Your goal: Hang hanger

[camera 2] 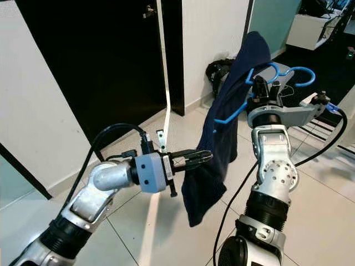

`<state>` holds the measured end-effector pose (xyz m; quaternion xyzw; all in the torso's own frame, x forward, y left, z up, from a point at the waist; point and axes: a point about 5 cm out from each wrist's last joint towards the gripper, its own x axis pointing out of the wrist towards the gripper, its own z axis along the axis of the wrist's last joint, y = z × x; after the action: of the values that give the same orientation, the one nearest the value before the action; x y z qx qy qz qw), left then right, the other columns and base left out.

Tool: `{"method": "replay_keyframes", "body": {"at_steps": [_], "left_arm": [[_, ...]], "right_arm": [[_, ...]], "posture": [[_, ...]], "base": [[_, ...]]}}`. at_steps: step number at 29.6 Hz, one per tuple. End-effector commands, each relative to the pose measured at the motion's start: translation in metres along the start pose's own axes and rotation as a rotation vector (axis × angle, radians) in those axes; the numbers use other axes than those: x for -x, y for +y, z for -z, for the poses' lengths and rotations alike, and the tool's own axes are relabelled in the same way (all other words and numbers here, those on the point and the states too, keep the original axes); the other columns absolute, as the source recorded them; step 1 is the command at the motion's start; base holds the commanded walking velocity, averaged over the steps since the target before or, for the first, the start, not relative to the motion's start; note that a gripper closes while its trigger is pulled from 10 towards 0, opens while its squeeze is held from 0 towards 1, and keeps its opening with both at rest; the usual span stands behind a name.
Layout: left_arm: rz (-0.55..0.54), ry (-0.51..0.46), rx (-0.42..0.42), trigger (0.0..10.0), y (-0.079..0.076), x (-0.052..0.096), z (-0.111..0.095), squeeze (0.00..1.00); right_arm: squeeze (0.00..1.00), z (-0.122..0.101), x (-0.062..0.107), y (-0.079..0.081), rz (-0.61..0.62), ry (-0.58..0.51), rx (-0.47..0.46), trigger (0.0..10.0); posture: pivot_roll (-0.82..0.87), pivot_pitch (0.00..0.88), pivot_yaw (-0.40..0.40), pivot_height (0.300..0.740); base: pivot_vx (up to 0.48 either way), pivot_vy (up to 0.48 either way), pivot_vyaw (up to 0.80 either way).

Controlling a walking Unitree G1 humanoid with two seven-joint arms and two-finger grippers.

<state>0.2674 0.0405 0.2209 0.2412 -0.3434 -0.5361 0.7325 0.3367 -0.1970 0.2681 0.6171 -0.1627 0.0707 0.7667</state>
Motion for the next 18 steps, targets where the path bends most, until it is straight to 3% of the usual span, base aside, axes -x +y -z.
{"method": "replay_keyframes", "body": {"at_steps": [1,6,18], "left_arm": [[0.026,-0.053,-0.01,10.0,-0.005,-0.008,-0.009,0.0],[0.029,-0.095,-0.004,10.0,-0.005,-0.019,-0.015,0.0],[0.065,-0.171,0.063,10.0,-0.017,-0.042,-0.022,0.0]], "right_arm": [[0.0,0.005,-0.001,0.006,-0.028,0.003,0.012,10.0],[0.0,0.016,-0.001,0.005,-0.018,0.043,0.08,10.0],[0.0,0.035,0.001,0.005,-0.015,0.088,0.098,10.0]], "posture": [[-0.04,0.075,-0.006,0.74],[-0.04,0.08,-0.008,0.74],[-0.04,0.084,-0.009,0.74]], "base": [[0.0,0.0,0.0],[0.0,0.0,0.0],[0.0,0.0,0.0]]}}
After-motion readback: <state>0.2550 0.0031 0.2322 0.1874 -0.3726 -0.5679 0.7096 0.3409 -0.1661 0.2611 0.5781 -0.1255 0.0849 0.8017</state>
